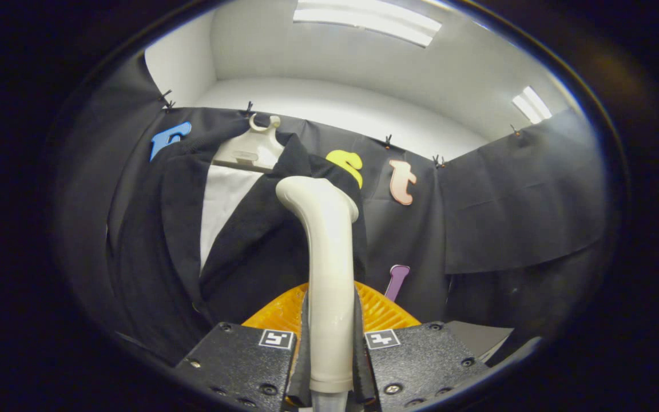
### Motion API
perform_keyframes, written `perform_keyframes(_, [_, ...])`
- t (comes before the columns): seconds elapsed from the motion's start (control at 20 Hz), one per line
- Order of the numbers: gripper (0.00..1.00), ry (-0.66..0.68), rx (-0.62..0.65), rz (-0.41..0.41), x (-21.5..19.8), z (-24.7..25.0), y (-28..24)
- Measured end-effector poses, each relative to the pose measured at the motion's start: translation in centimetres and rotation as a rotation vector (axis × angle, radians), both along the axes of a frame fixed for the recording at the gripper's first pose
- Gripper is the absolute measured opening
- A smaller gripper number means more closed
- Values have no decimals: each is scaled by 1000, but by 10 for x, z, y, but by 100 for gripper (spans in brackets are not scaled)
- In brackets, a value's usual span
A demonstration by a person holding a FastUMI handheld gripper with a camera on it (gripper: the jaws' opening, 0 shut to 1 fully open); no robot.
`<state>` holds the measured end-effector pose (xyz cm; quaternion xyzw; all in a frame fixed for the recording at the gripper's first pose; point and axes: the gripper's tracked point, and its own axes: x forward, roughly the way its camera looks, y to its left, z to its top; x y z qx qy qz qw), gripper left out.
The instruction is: Iron the clothes twice with a garment steamer, once on the left side and once on the right side.
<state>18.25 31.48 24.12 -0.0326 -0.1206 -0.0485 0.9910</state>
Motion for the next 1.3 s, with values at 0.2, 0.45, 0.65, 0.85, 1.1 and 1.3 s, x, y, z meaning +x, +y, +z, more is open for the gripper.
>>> perform_keyframes(0.2, [32,39,-25,6,-12,-25,0])
perform_keyframes(0.45, [32,82,-29,6,-26,-47,-3])
perform_keyframes(0.65, [32,107,-35,9,-34,-62,-2])
perform_keyframes(0.85, [32,146,-44,28,-39,-81,5])
perform_keyframes(1.1, [32,188,-63,39,-44,-103,8])
perform_keyframes(1.3, [32,235,-69,44,-48,-127,6])
